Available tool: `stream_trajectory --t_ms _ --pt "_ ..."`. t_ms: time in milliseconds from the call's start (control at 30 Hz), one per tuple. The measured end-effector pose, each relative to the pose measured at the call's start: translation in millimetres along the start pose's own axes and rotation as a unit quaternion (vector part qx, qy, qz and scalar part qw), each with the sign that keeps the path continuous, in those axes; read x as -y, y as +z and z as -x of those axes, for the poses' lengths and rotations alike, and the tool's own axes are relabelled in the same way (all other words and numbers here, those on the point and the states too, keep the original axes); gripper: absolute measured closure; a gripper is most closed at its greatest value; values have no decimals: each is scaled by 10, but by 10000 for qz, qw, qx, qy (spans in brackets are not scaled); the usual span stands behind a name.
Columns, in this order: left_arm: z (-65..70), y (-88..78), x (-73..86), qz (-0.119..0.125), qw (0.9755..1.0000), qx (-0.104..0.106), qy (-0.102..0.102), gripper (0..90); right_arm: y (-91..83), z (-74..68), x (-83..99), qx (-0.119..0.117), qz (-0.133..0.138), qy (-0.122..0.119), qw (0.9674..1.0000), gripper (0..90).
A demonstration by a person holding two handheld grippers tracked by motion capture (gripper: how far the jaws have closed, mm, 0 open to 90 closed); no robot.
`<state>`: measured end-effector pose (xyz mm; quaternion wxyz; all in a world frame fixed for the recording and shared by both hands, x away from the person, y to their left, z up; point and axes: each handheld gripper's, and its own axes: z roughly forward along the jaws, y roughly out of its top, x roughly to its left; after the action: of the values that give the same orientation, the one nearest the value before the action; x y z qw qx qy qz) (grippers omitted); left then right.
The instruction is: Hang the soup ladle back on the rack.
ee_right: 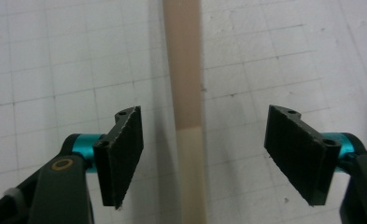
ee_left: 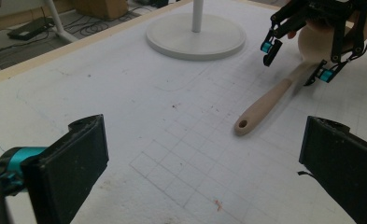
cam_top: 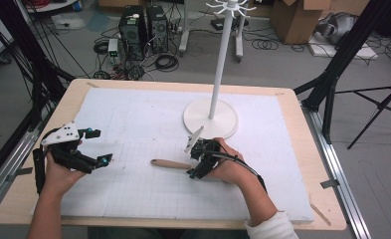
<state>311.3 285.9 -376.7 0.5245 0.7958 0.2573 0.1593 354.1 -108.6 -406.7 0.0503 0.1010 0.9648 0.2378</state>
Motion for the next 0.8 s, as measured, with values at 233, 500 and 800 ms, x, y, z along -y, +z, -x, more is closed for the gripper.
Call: stream_trajectory --t_ms 233,500,800 --pt "-5 11 10 1 10000 2 -31 17 52 -10 -19 -92 -186 -50 9998 367" --pt "-6 -5 5 20 10000 12 -27 17 84 5 -43 -300 -284 -98 9991 508" --pt "-5 -5 3 23 10000 9 -35 17 99 21 -35 -371 -345 -129 9986 598"
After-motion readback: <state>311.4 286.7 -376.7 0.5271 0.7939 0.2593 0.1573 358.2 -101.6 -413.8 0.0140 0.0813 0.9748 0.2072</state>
